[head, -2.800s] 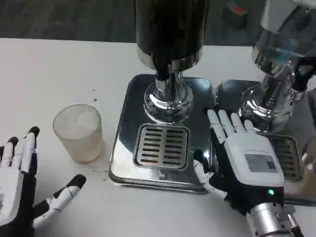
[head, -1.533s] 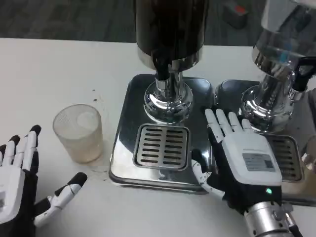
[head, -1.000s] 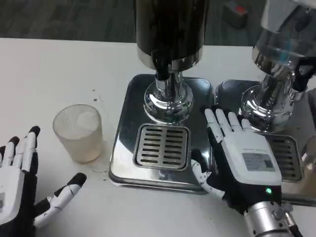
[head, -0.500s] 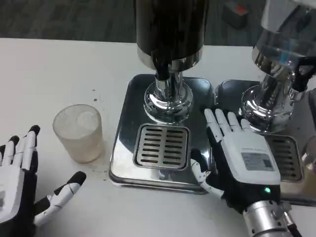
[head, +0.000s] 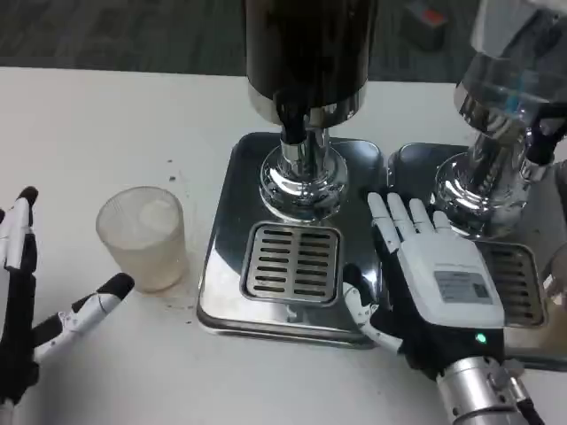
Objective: Grasp the cup under the faucet to collect the drink, then remove the cup.
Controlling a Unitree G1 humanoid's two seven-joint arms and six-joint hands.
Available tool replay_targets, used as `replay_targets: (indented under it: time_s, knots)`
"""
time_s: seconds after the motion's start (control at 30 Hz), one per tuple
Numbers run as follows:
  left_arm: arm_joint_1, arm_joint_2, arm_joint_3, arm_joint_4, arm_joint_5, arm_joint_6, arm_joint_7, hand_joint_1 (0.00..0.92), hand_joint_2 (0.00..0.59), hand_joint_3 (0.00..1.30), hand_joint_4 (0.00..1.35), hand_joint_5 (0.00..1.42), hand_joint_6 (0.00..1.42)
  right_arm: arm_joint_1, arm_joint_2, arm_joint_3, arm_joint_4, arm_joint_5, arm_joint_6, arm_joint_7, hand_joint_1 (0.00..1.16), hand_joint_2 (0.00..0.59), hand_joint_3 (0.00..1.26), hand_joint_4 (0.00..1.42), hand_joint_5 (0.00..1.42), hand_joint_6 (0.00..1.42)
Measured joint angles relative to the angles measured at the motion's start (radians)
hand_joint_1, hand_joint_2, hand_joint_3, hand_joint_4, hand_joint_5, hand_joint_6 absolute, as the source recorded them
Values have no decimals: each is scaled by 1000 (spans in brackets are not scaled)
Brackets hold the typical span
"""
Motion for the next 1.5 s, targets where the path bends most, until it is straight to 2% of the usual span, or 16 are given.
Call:
replay_targets:
  time_s: [0.17, 0.3, 0.6, 0.73, 1.07, 1.33, 1.5]
  knots:
    - [-128, -3, -14, 247, -94, -127, -45, 0, 0, 0, 0, 0, 0, 17, 8, 3, -14, -9, 23, 0, 405, 535, 13, 0, 0, 0]
    - [-206, -10, -39, 381, -124, -186, -76, 0, 0, 0, 0, 0, 0, 28, 14, 7, -16, -21, 35, -1, 405, 535, 13, 0, 0, 0]
    - [-343, -17, -88, 548, -136, -253, -119, 0, 0, 0, 0, 0, 0, 36, 41, 14, -20, -25, 49, -6, 405, 535, 13, 0, 0, 0]
    - [-408, -15, -109, 643, -149, -305, -196, 0, 0, 0, 0, 0, 0, 40, 48, 16, -20, -28, 58, -7, 405, 535, 13, 0, 0, 0]
    - [-456, -10, -157, 718, -133, -363, -204, 44, 0, 0, 0, 51, 41, 46, 55, 30, -20, -29, 75, -10, 406, 535, 10, 0, 0, 0]
    - [-466, -11, -170, 738, -128, -391, -142, 126, 34, 0, 9, 298, 343, 46, 54, 35, -20, -29, 76, -9, 406, 535, 5, 0, 0, 5]
    - [-485, -10, -186, 750, -122, -400, -101, 165, 51, 152, 234, 594, 700, 39, 50, 35, -19, -27, 75, -6, 419, 536, 3, 0, 0, 25]
